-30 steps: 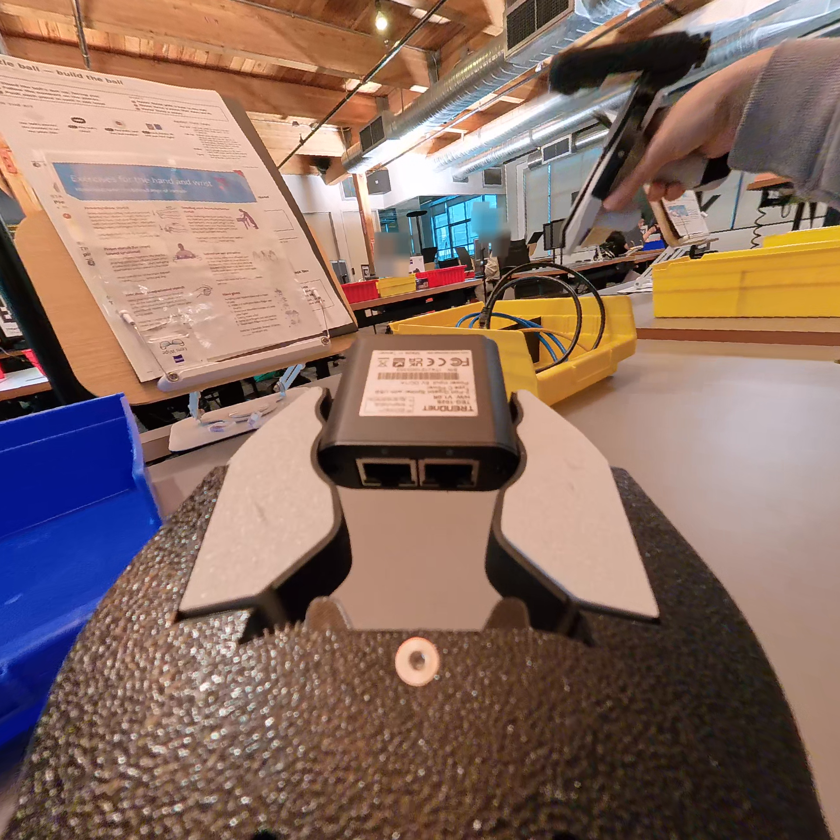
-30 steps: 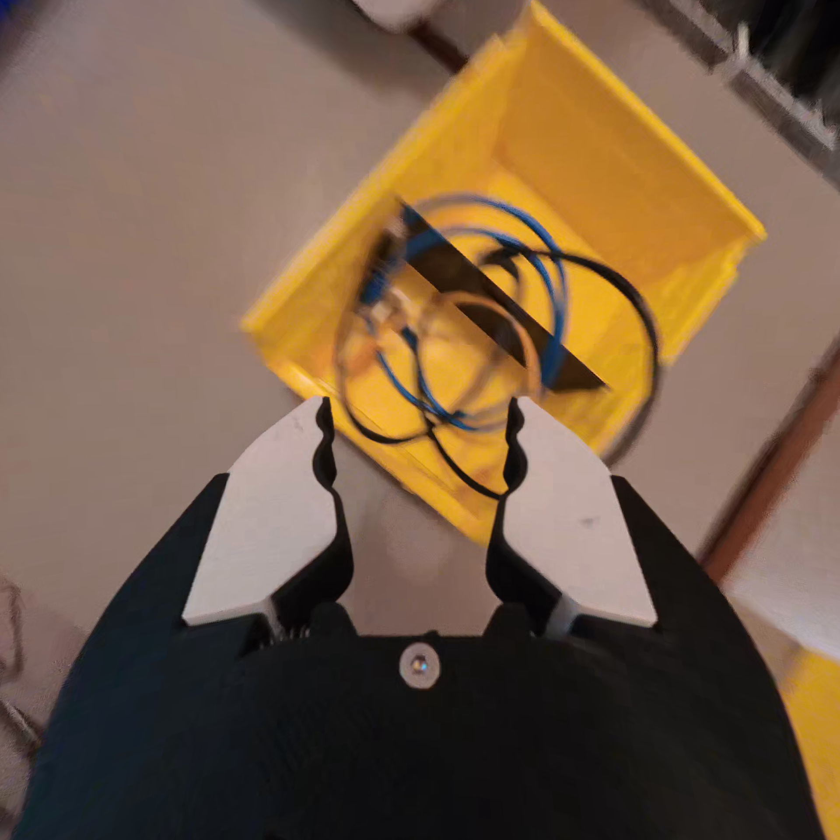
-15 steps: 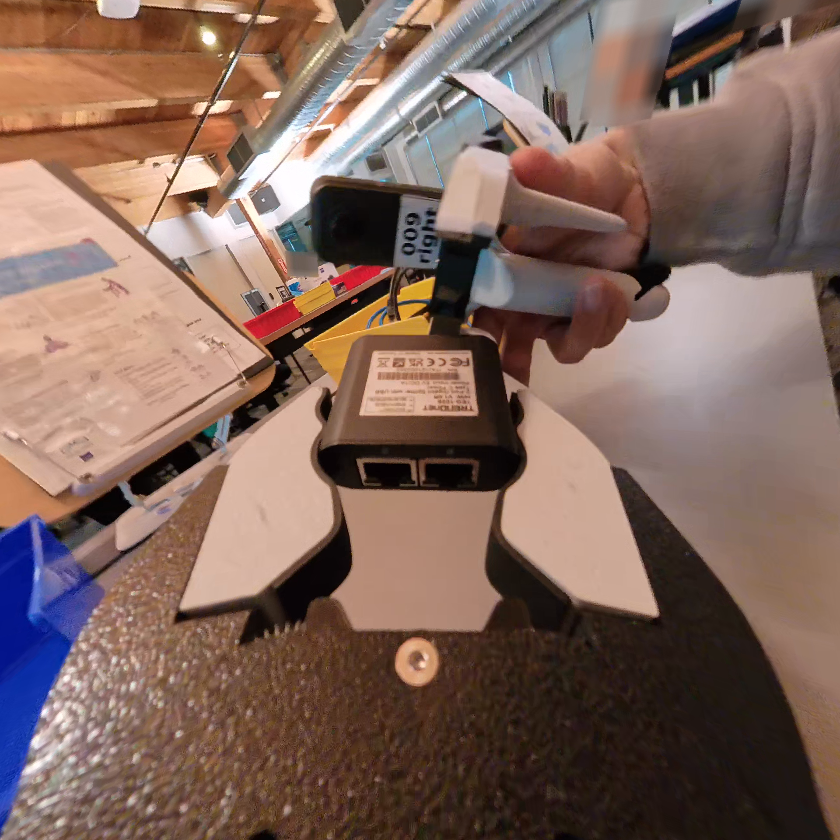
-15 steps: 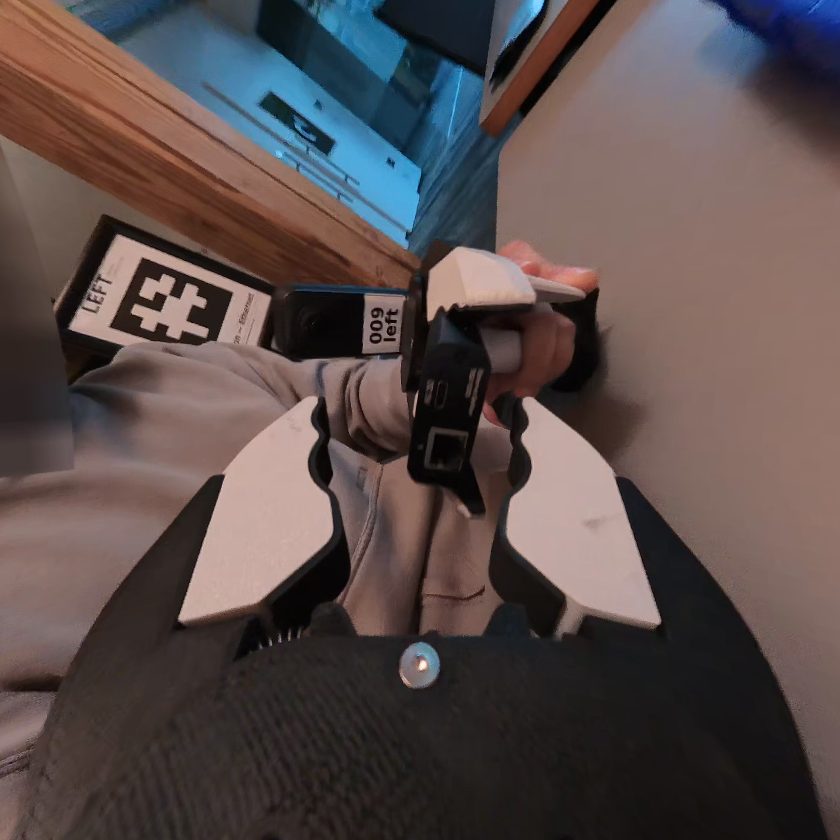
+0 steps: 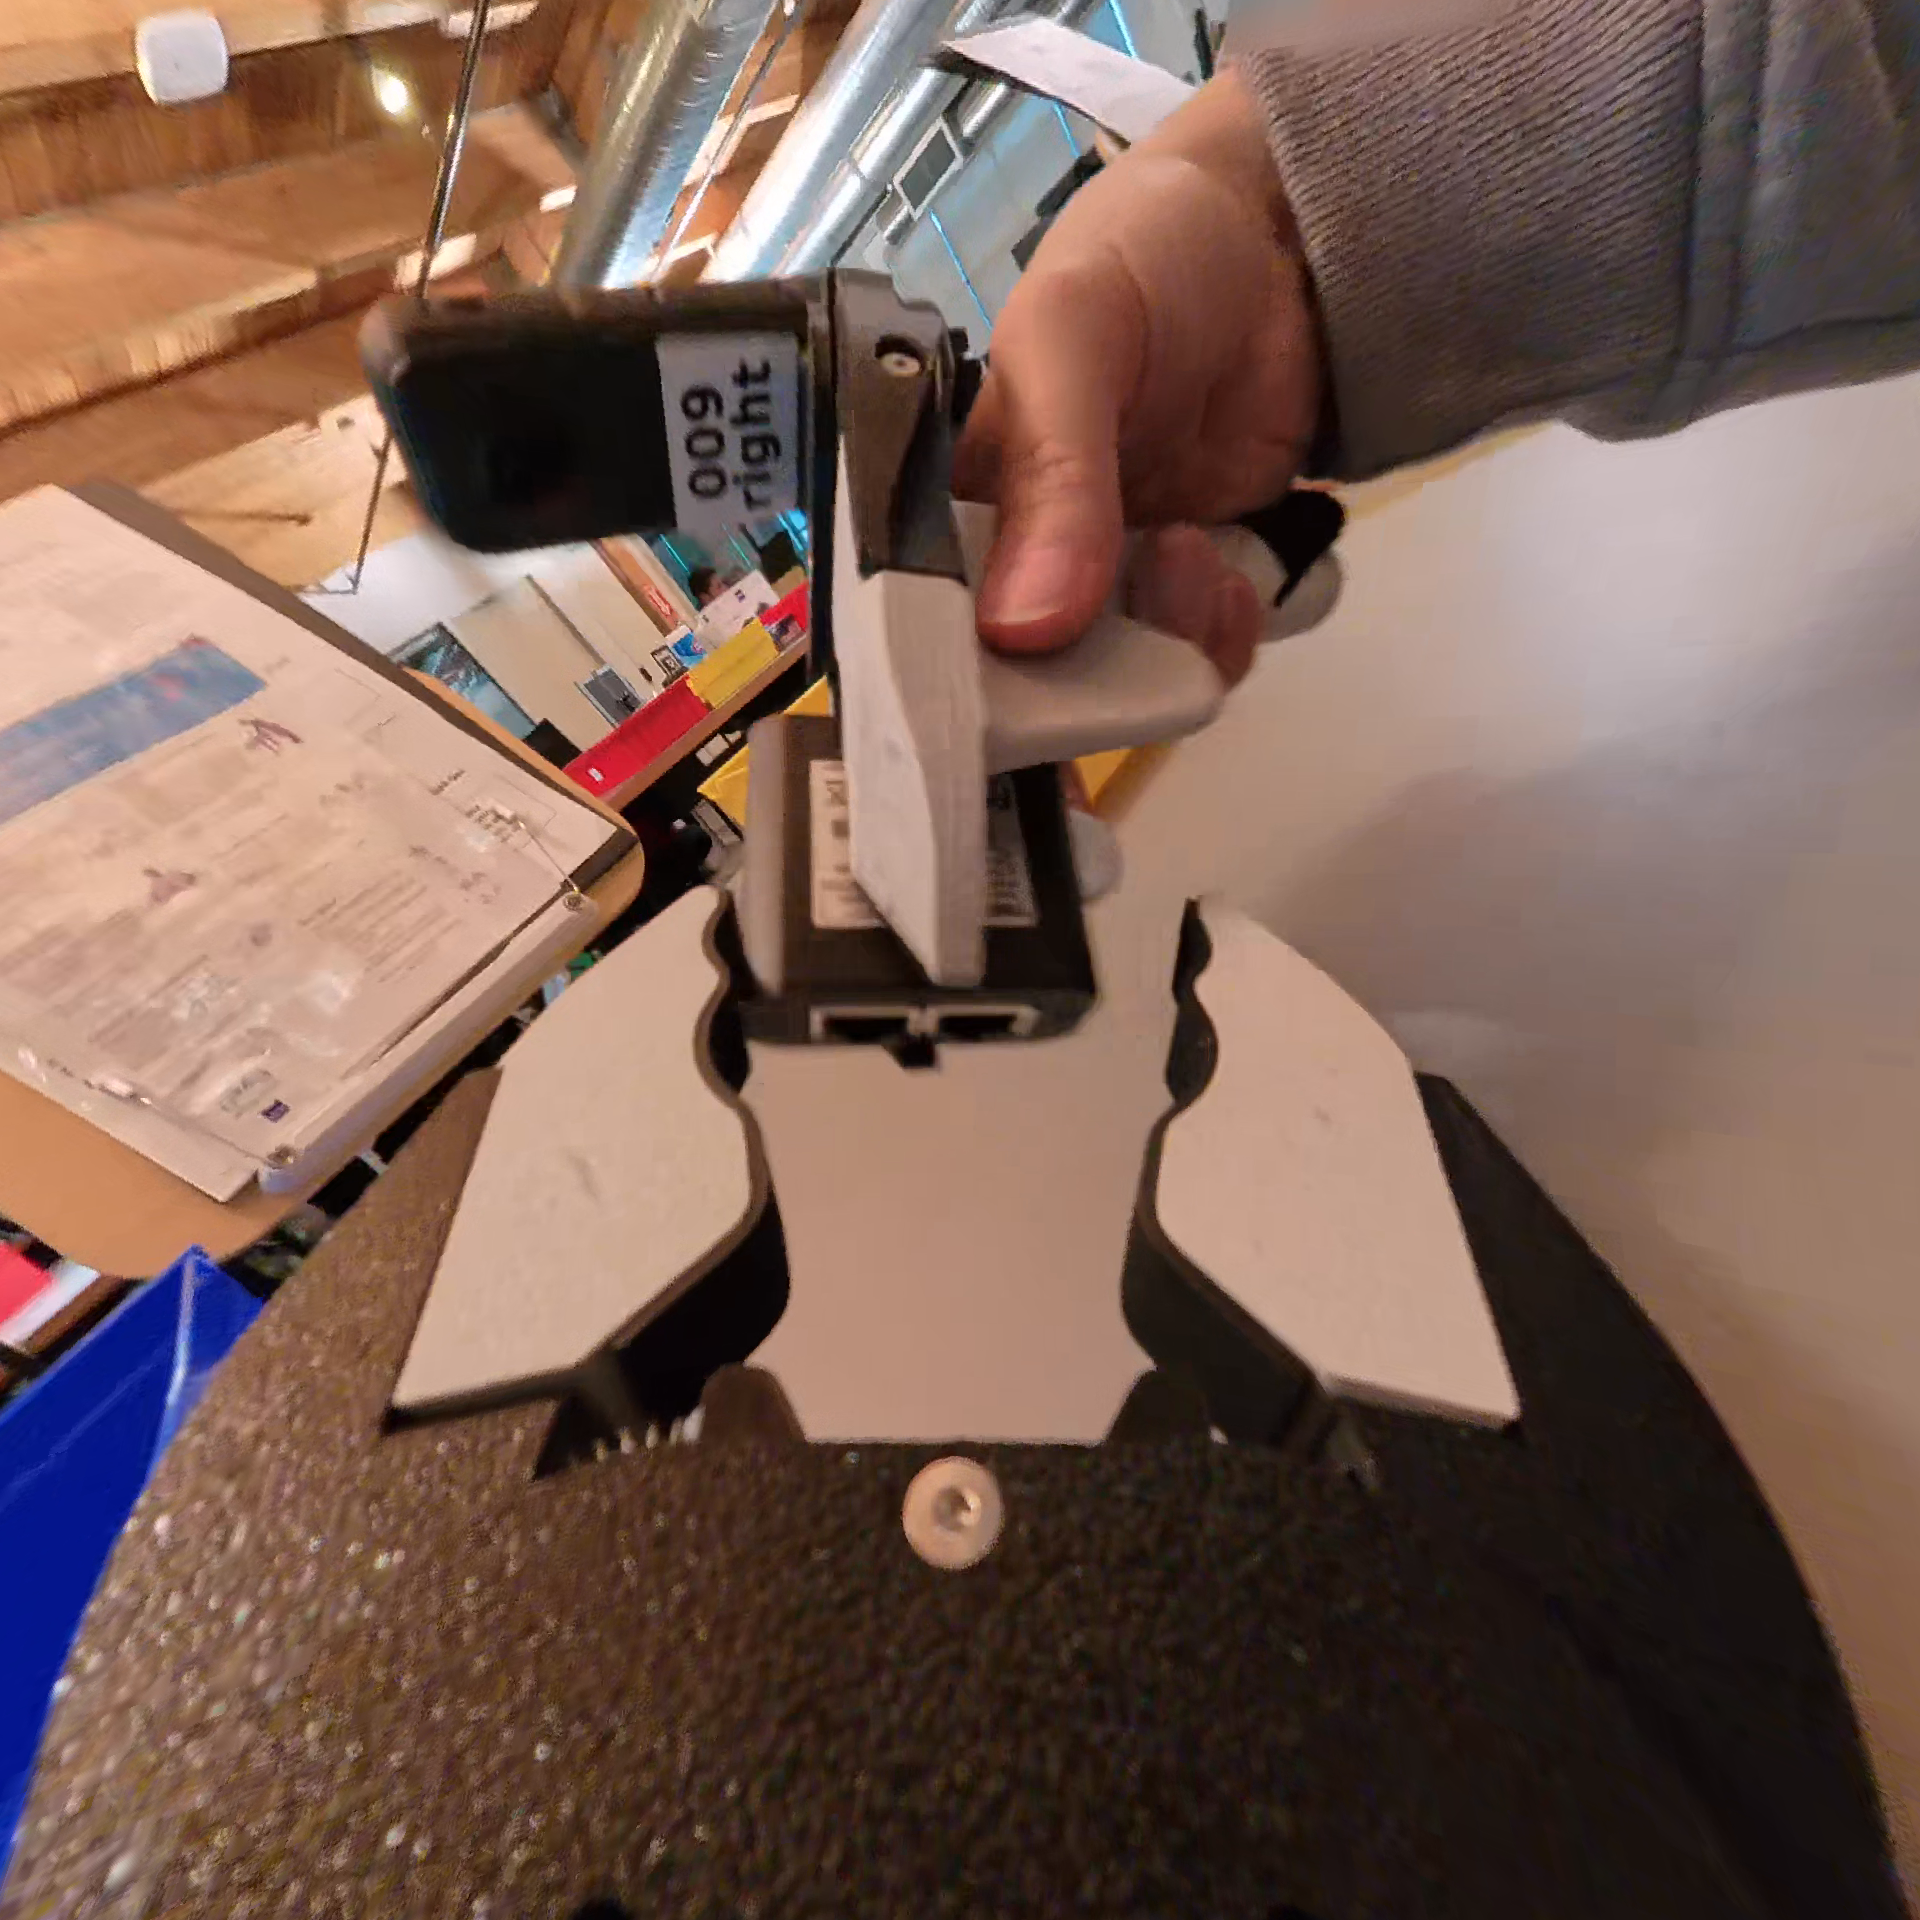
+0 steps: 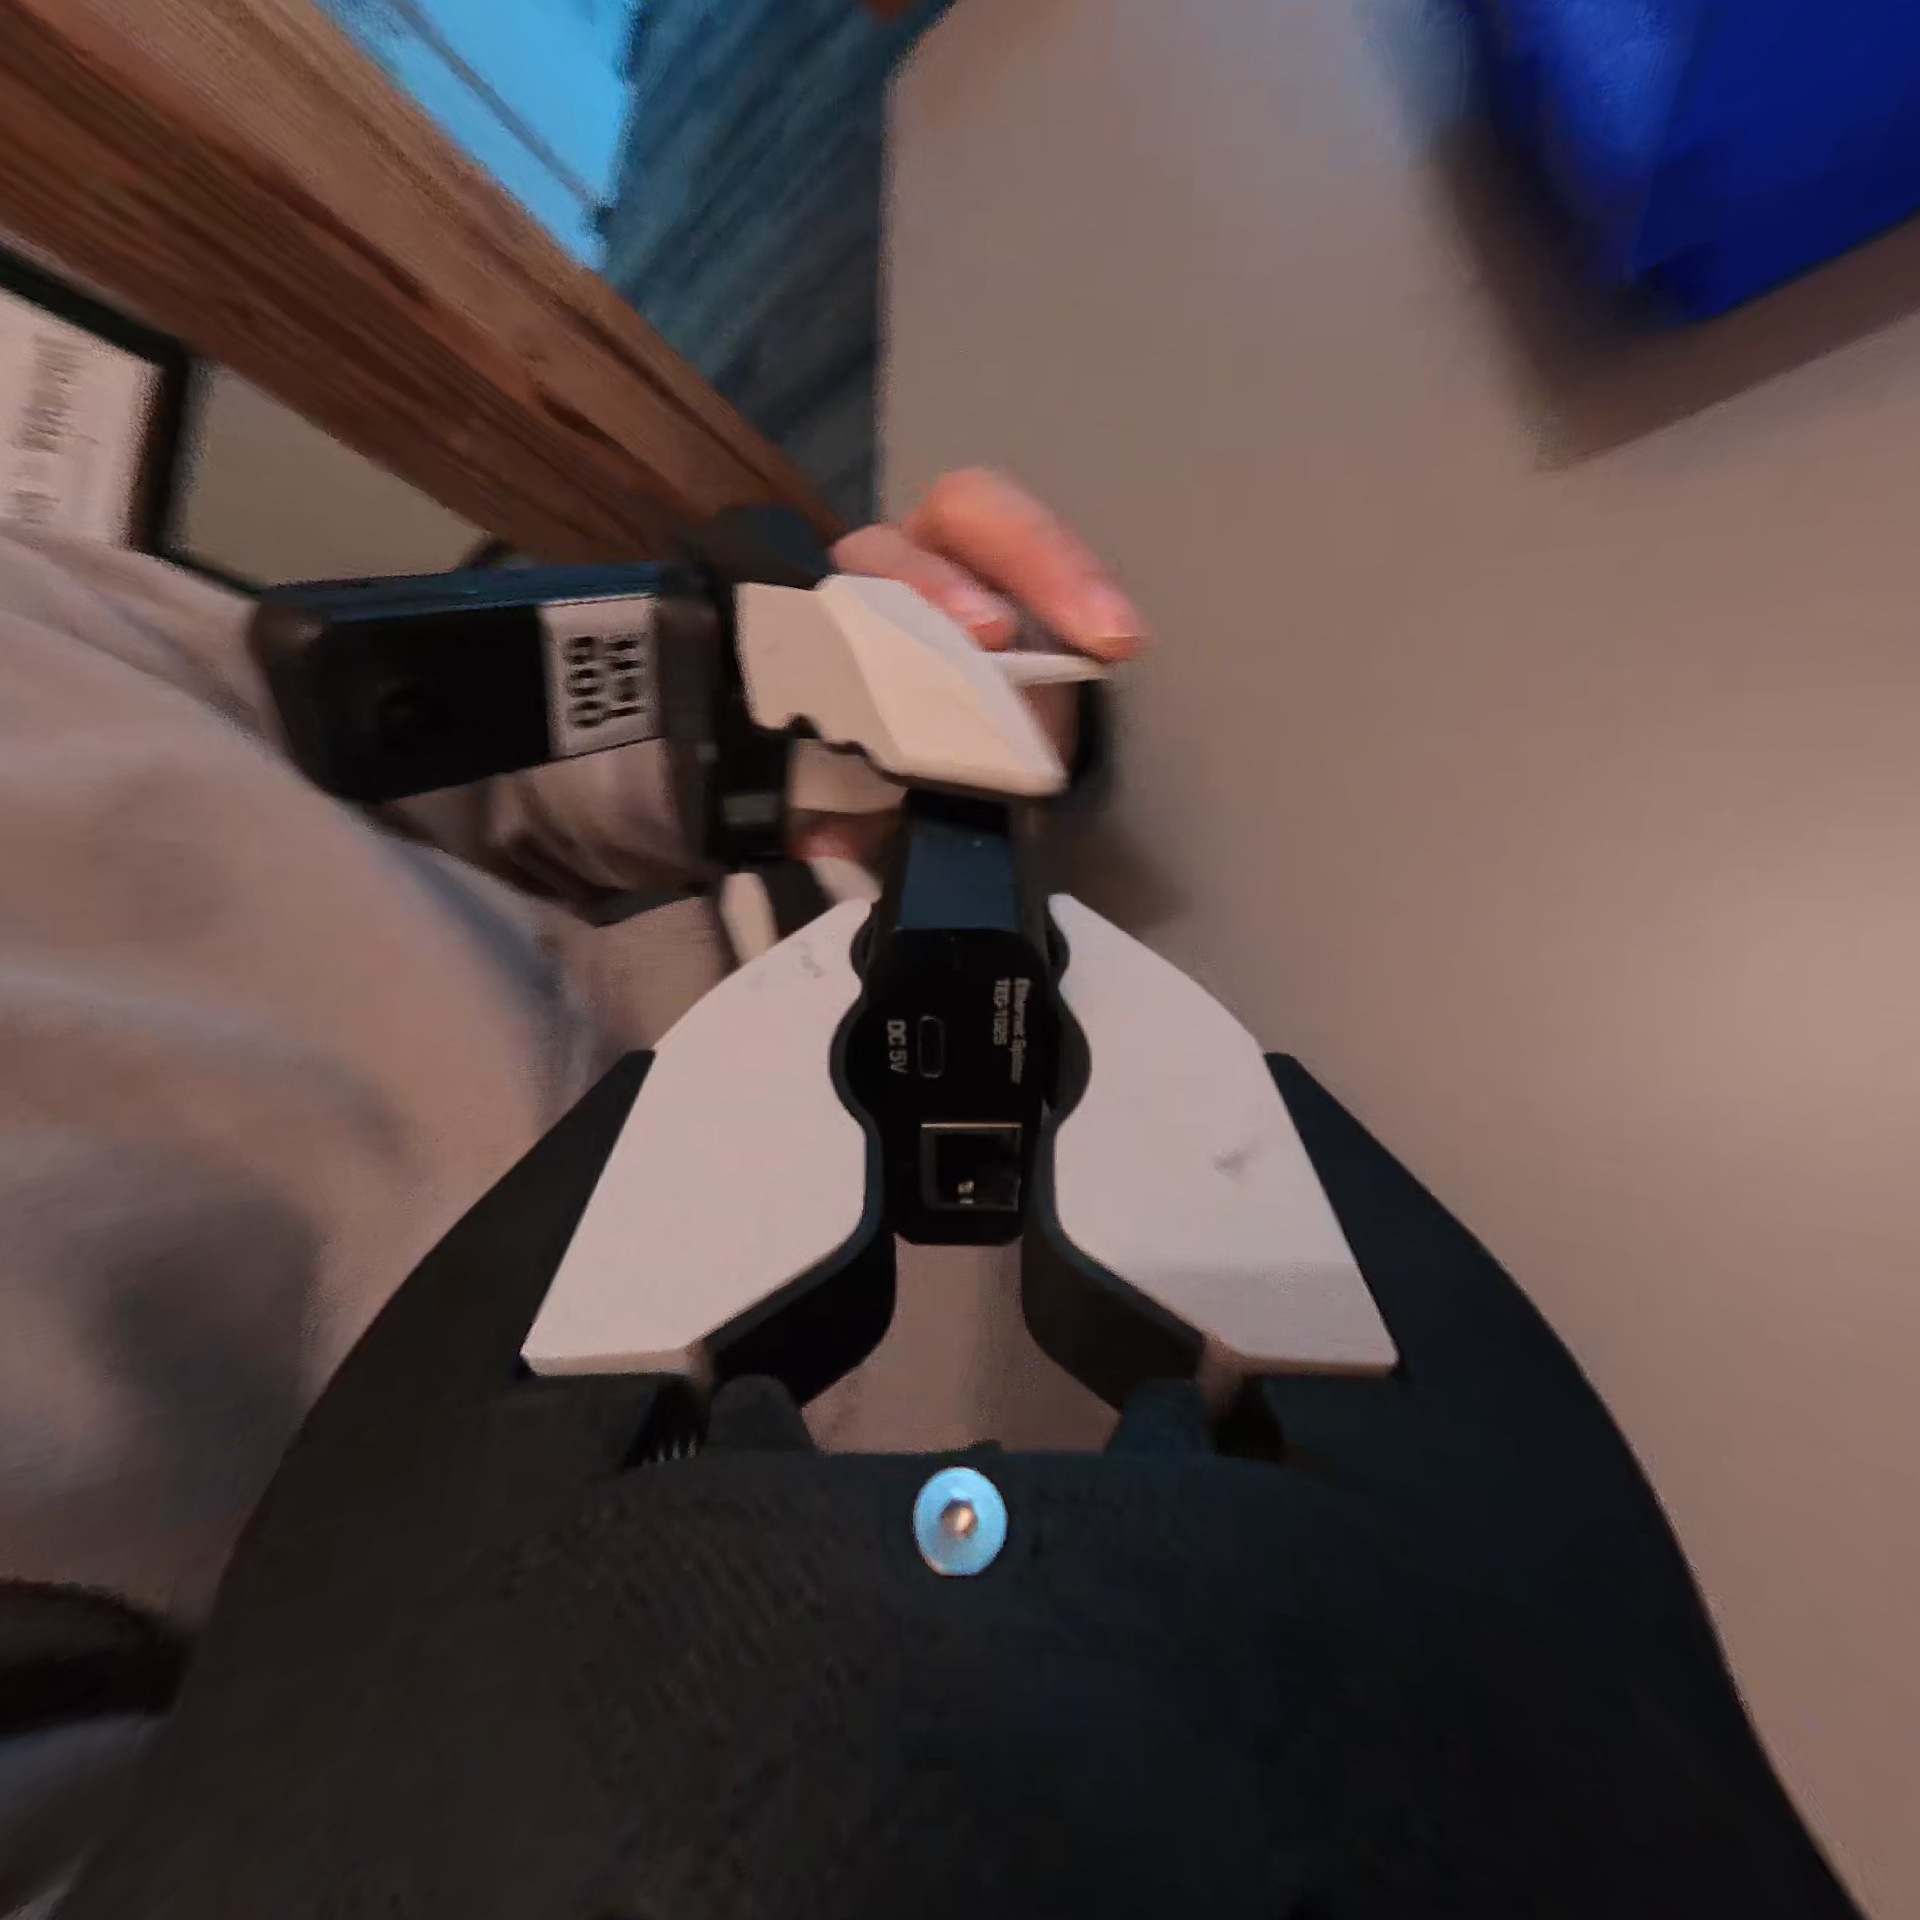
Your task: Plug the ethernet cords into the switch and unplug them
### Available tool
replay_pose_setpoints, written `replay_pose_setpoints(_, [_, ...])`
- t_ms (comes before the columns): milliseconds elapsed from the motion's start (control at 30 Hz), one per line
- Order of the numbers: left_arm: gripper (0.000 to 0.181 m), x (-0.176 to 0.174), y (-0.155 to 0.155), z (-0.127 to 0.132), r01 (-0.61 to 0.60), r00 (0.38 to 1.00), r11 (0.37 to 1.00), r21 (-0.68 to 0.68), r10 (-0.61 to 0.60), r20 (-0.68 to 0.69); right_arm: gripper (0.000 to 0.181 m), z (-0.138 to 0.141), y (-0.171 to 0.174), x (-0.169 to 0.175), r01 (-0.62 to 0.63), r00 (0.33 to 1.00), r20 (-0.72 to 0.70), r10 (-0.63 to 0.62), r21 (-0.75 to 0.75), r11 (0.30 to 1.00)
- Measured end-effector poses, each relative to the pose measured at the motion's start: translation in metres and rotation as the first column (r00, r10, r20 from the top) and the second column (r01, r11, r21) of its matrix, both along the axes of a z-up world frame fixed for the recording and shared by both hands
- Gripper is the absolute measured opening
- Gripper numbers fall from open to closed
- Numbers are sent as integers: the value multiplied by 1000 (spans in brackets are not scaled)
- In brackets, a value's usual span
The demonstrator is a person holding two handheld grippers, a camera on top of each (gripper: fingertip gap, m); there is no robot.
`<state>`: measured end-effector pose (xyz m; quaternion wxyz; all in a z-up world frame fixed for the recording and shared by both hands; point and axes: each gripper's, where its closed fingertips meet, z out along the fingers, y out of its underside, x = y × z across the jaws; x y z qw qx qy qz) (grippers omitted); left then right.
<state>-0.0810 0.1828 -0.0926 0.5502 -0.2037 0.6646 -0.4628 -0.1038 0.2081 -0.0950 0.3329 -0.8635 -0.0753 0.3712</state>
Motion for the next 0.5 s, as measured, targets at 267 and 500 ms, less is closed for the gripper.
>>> replay_pose_setpoints(267, [72, 3, 23, 4, -34, 999, 987, -157, 31, -18, 25, 71, -18, 278, 524, 478, 705, -524, 250, 814])
replay_pose_setpoints(500, [66, 6, 27, 3, -43, 999, 981, -188, 40, -23, 26, 45, -65, 428, 693, 149, 934, -326, 136, 708])
